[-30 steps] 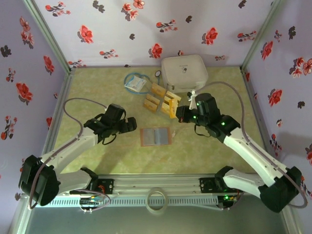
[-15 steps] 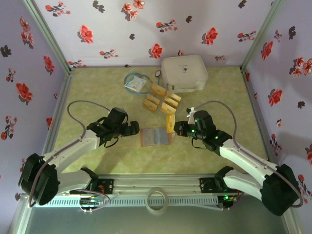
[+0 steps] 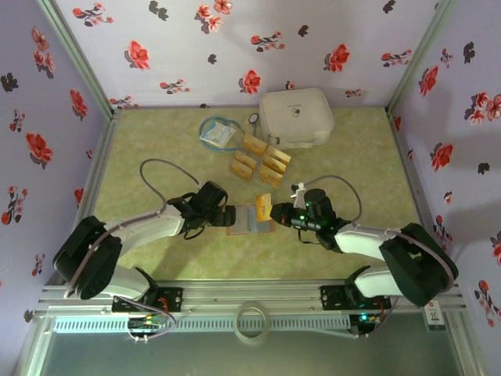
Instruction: Put the credit cards into the card holder
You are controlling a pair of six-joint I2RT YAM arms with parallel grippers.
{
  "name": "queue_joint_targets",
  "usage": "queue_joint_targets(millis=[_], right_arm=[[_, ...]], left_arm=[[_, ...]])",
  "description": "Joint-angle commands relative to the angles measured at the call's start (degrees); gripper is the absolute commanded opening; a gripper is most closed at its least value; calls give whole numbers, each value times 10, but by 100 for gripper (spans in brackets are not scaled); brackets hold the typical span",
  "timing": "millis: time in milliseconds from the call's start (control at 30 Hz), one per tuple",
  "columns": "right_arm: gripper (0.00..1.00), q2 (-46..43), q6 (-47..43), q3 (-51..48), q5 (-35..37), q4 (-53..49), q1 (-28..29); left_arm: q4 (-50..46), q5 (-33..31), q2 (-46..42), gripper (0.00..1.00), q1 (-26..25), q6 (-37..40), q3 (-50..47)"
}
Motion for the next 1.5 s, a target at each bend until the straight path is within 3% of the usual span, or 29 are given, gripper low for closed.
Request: queue_joint_targets(millis=[0,1067,1467], right_arm=[[0,14,15,-16,-10,73,-3],[0,122,51,-30,-3,211,15],[0,230,95,-27,-31,352,18]], left_arm=[[10,-46,16,100,-9,11,3],[28,-74,62,100,-46,-2,-6],[29,-77,67,100,-48,-9,-17]])
